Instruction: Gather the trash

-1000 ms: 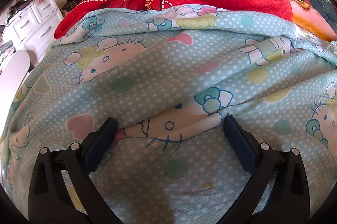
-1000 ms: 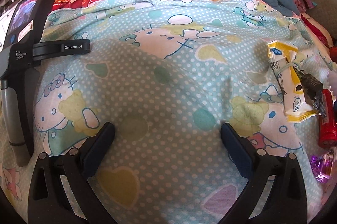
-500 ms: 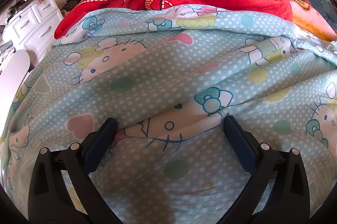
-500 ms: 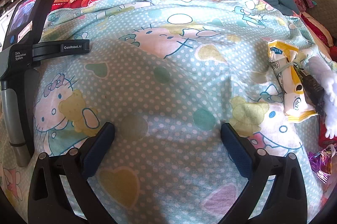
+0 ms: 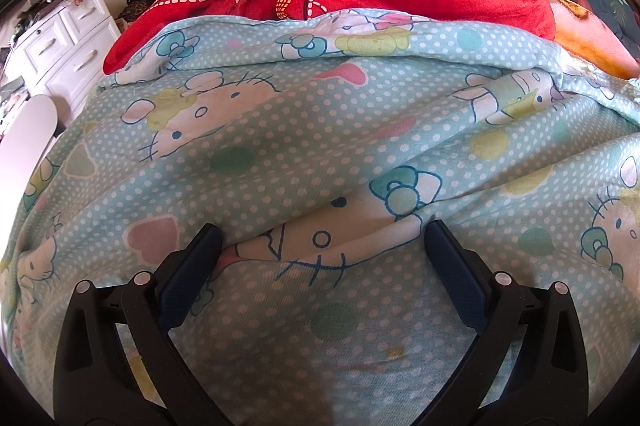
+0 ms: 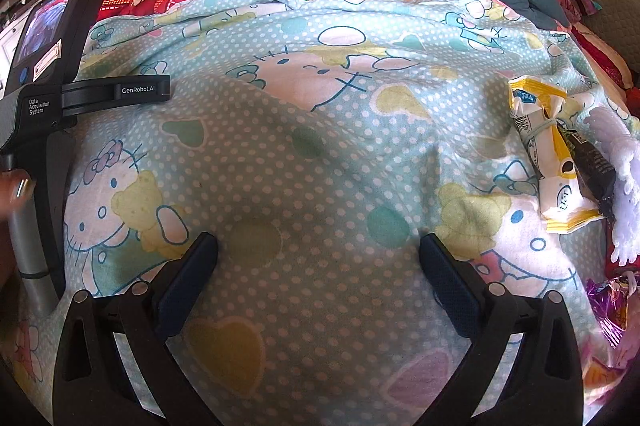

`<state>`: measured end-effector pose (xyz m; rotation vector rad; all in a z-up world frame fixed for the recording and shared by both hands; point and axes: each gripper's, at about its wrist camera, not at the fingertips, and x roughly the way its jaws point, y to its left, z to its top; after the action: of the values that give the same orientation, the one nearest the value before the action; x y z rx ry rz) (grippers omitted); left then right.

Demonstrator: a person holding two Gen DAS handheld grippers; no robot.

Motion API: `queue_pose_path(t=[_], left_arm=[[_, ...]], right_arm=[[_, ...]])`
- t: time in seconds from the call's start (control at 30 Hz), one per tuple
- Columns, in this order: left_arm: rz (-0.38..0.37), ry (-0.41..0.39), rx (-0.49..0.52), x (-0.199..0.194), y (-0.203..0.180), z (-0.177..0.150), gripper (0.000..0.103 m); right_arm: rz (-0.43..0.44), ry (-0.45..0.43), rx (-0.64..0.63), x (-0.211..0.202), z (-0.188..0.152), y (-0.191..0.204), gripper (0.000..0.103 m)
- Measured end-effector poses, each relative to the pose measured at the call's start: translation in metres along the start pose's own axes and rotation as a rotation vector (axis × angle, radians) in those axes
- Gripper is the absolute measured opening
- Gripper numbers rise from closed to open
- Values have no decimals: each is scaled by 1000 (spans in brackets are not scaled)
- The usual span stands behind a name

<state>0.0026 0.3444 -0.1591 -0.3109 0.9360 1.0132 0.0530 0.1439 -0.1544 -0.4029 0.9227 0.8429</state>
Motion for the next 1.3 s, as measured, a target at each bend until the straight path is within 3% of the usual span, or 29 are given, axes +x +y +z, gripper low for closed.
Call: queue_pose_path(t=[0.17, 0.23, 0.27, 0.3, 0.33, 0.4, 0.43, 0.47, 0.53, 0.63, 0.73, 0.83, 1.3], left_arm=[[5, 17, 0, 1, -1, 9, 93], [-34, -16, -26, -19, 2, 6, 92], [-63, -56, -40, -35, 0, 4, 92], [-126, -142, -43, -67, -7, -1, 92], [-171, -201, -29, -88, -15, -5, 92], [-246, -335, 38, -142, -40, -18, 92], [-301, -396, 86, -169, -56, -26, 92], [-368, -424, 116, -188, -69, -33, 92], [-573, -433, 189, -224, -97, -49, 92], [-731, -494, 282, -269, -124, -78, 92], [-845, -480, 327, -293, -140, -101, 92], [-863, -544, 406, -311, -151, -120, 92], [-904, -526, 393, -315, -141, -126, 92]], right_arm=[[-26, 40, -22, 7, 7, 4, 98], [0, -24, -8, -18, 11, -5, 97], [-22, -117, 8, -43, 9, -12, 97], [-78, -266, 31, -81, 4, -22, 97], [-158, -428, 52, -124, -5, -32, 97], [-284, -656, 54, -192, -28, -46, 97], [-366, -737, 58, -222, -42, -53, 97], [-422, -762, 76, -240, -53, -60, 97], [-480, -780, 161, -275, -83, -83, 97], [-601, -795, 293, -307, -131, -105, 97], [-673, -794, 406, -325, -166, -122, 97], [-690, -782, 440, -329, -177, -134, 97], [-678, -754, 451, -314, -177, -136, 97]])
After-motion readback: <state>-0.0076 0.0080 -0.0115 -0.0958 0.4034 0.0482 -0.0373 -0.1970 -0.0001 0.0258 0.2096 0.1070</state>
